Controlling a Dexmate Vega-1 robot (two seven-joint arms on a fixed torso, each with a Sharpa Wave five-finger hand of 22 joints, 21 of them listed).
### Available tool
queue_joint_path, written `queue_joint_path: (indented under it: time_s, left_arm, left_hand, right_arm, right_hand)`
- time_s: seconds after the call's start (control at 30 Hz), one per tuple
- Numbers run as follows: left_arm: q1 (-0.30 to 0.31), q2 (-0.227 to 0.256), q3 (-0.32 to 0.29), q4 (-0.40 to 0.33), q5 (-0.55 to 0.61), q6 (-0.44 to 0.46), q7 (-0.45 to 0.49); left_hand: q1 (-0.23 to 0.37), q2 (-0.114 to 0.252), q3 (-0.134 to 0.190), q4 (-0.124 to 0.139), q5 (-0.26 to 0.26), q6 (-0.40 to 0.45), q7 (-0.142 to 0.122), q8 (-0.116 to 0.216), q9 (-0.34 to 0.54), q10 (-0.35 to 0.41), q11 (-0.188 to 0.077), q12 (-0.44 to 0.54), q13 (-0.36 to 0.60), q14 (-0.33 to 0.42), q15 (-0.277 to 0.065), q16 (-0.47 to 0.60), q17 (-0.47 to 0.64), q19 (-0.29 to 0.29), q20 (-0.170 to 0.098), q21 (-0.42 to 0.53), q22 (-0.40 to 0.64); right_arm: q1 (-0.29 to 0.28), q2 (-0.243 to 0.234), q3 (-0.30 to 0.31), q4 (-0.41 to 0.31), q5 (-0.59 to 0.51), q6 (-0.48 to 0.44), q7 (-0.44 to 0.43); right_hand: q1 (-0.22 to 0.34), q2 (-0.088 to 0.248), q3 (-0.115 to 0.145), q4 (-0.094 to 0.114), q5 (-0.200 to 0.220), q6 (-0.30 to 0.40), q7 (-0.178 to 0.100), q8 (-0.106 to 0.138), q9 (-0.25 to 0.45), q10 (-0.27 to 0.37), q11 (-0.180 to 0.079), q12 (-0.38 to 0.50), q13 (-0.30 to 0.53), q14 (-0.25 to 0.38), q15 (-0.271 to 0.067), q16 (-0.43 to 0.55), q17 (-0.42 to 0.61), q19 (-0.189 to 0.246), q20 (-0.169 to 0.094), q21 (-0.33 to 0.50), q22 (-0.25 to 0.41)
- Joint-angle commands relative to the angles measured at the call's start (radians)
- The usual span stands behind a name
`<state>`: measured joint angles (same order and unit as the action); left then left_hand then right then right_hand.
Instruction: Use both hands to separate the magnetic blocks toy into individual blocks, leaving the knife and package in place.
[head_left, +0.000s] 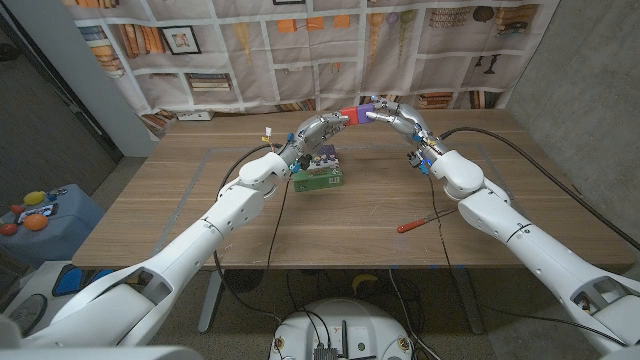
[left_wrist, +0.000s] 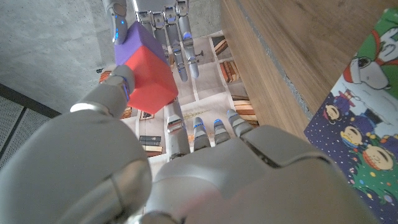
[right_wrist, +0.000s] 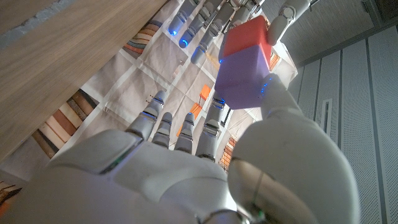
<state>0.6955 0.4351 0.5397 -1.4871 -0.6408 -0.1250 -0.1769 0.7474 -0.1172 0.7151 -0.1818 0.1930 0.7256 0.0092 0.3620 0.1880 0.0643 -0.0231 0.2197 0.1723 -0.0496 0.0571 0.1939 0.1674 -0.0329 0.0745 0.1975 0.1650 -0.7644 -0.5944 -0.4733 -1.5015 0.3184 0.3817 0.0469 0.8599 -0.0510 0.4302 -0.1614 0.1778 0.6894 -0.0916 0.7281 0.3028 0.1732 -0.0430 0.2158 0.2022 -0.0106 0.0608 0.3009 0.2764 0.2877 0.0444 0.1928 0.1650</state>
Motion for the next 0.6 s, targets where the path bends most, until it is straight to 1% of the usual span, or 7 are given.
queue_joint_path:
  time_s: [0.03, 0.07, 0.1, 0.17, 0.27, 0.3, 0.6]
  left_arm:
    - [0.002, -0.014, -0.001, -0.001, 0.005, 0.011, 0.04]
    - [0.002, -0.013, 0.0, -0.003, 0.009, 0.014, 0.046]
    - [0.002, -0.013, 0.0, -0.003, 0.01, 0.015, 0.048]
    - [0.003, -0.015, 0.0, -0.003, 0.01, 0.015, 0.051]
    - [0.005, -0.015, -0.001, -0.007, 0.011, 0.022, 0.065]
    - [0.005, -0.016, -0.001, -0.008, 0.012, 0.022, 0.069]
    - [0.002, -0.016, 0.0, -0.001, 0.012, 0.017, 0.06]
  left_hand:
    - [0.024, 0.004, -0.01, -0.001, 0.004, 0.061, -0.013, 0.023, 0.007, 0.027, -0.002, 0.0, 0.003, 0.017, 0.002, -0.003, 0.003, 0.021, 0.003, 0.004, 0.003]
    - [0.025, 0.004, -0.01, -0.001, 0.004, 0.064, -0.014, 0.024, 0.007, 0.028, -0.002, -0.001, 0.003, 0.02, 0.001, -0.002, 0.003, 0.022, 0.003, 0.004, 0.003]
    - [0.032, 0.005, -0.014, -0.001, 0.003, 0.088, -0.016, 0.031, 0.008, 0.036, -0.009, -0.001, 0.003, 0.023, 0.0, -0.004, 0.003, 0.027, 0.002, 0.003, 0.003]
    - [0.038, 0.007, -0.017, -0.001, 0.004, 0.108, -0.024, 0.037, 0.008, 0.045, -0.012, -0.001, 0.003, 0.025, -0.001, -0.005, 0.003, 0.033, 0.001, 0.002, 0.003]
    - [0.047, 0.009, -0.021, 0.0, 0.004, 0.128, -0.024, 0.041, 0.008, 0.057, -0.019, -0.001, 0.003, 0.032, -0.003, -0.005, 0.003, 0.041, -0.001, 0.002, 0.003]
    - [0.051, 0.011, -0.023, 0.0, 0.004, 0.142, -0.032, 0.046, 0.009, 0.06, -0.021, -0.002, 0.003, 0.034, -0.003, -0.005, 0.003, 0.044, -0.002, 0.002, 0.003]
    - [0.065, 0.016, -0.029, 0.0, 0.006, 0.162, -0.035, 0.049, 0.009, 0.066, -0.028, -0.006, 0.003, 0.043, -0.008, -0.006, 0.003, 0.056, -0.004, 0.001, 0.003]
  right_arm:
    - [0.001, 0.004, -0.002, 0.003, -0.006, -0.007, -0.009]
    - [0.003, 0.006, -0.003, 0.006, -0.003, -0.005, -0.005]
    - [0.004, 0.007, -0.003, 0.009, -0.001, -0.005, -0.003]
    - [0.006, 0.009, -0.004, 0.014, 0.003, -0.003, 0.001]
    - [0.009, 0.013, -0.005, 0.021, 0.007, 0.0, 0.004]
    - [0.01, 0.014, -0.005, 0.022, 0.007, 0.0, 0.004]
    - [0.011, 0.013, -0.004, 0.026, 0.012, -0.001, 0.006]
  right_hand:
    - [0.088, 0.076, -0.006, -0.002, 0.004, 0.139, -0.128, 0.062, 0.003, 0.008, 0.0, 0.003, 0.006, 0.0, -0.001, 0.006, 0.006, 0.0, -0.005, 0.002, 0.005]
    - [0.088, 0.077, -0.006, -0.002, 0.004, 0.141, -0.128, 0.063, 0.003, 0.01, 0.0, 0.004, 0.006, 0.0, -0.002, 0.006, 0.006, 0.001, -0.005, 0.002, 0.005]
    - [0.089, 0.077, -0.006, -0.002, 0.004, 0.142, -0.128, 0.063, 0.003, 0.01, 0.0, 0.004, 0.006, 0.001, -0.002, 0.007, 0.006, 0.001, -0.005, 0.002, 0.005]
    - [0.089, 0.078, -0.006, -0.002, 0.004, 0.144, -0.128, 0.064, 0.003, 0.011, 0.0, 0.004, 0.006, 0.002, -0.003, 0.007, 0.006, 0.002, -0.004, 0.002, 0.005]
    - [0.09, 0.08, -0.006, -0.002, 0.004, 0.148, -0.128, 0.065, 0.002, 0.011, -0.001, 0.003, 0.006, 0.002, -0.004, 0.007, 0.006, 0.003, -0.006, 0.002, 0.005]
    - [0.091, 0.081, -0.005, -0.002, 0.005, 0.149, -0.128, 0.065, 0.002, 0.011, -0.001, 0.003, 0.006, 0.003, -0.004, 0.008, 0.006, 0.003, -0.006, 0.002, 0.005]
    - [0.095, 0.085, -0.005, -0.002, 0.005, 0.155, -0.13, 0.066, 0.0, 0.014, -0.001, 0.004, 0.006, 0.004, -0.005, 0.008, 0.007, 0.005, -0.007, 0.002, 0.005]
